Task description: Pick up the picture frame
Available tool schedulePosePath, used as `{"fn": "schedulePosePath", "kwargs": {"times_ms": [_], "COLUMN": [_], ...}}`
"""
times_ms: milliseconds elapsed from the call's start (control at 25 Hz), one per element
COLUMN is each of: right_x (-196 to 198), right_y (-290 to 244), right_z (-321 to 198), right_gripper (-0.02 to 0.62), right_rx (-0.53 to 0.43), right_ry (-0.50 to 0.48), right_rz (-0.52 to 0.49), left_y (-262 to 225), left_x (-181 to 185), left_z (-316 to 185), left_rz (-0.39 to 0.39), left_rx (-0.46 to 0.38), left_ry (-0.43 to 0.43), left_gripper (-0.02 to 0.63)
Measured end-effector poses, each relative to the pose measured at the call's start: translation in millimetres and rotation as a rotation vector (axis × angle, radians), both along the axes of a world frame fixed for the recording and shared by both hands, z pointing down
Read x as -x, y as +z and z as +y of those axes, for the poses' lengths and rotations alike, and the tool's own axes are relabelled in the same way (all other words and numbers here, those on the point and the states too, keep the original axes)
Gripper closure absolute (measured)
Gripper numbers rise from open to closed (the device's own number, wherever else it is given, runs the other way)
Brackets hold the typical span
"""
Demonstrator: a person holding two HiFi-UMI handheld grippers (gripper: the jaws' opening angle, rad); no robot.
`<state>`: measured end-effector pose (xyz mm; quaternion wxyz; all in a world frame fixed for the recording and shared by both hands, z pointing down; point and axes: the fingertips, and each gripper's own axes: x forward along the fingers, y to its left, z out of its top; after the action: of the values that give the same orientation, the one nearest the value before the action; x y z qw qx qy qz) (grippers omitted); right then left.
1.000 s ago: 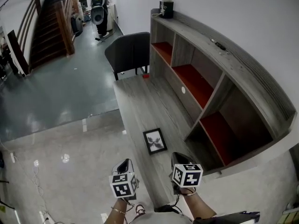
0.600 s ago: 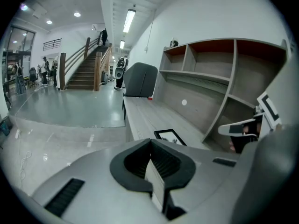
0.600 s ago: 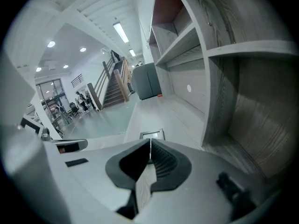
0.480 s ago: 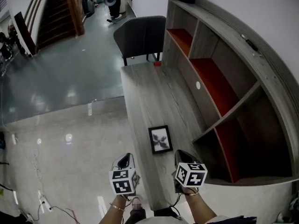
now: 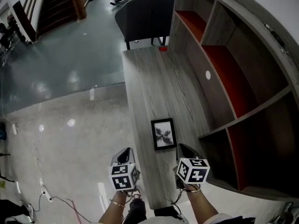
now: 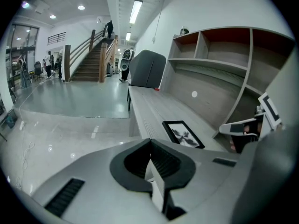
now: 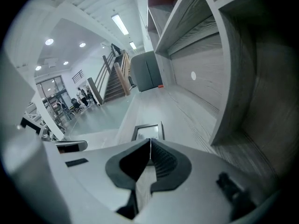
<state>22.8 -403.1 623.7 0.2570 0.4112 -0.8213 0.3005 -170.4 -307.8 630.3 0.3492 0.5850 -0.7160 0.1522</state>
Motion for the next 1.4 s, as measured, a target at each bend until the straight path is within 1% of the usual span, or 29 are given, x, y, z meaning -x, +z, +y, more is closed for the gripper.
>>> {"fn": "schedulePosePath", "kwargs": {"times_ms": [320,600,800,920,1240,1320,1400], "right_x": [-1,6,10,11,16,17,19], "right_y": [17,24,26,29,38,41,45], "right_z": [-6,-14,-20,-24,-35,-37,-40], "right_gripper": [0.563,0.561,0.56,0.56,0.558,0.552,0.522], "right_rx": [0.023,0.038,0.028,0.027,0.023,0.025,0.028], "right_ry": [0.007,0.01,0.005,0.005,-0.006,-0.012,-0.02], "right_rz": [0.007,-0.047,-0.052,-0.051,-0.044,-0.04,-0.033], "left_y": [14,25,33,36,40,41,43], "left_x": [8,11,14,18,31,34,36], "left_z": [-5,-3,3,3,-3,-4,-4], "left_rz": [0.012,0.019,0.02,0.025,0.009,0.005,0.002], "left_rx": [0.008,0.024,0.038,0.037,0.031,0.03,0.031], "left_ry": [-0.031,-0.047,-0.063,-0.081,-0.11,-0.116,-0.121], "left_gripper": [0.592,0.592,0.592,0.592,0.592,0.592,0.592]}}
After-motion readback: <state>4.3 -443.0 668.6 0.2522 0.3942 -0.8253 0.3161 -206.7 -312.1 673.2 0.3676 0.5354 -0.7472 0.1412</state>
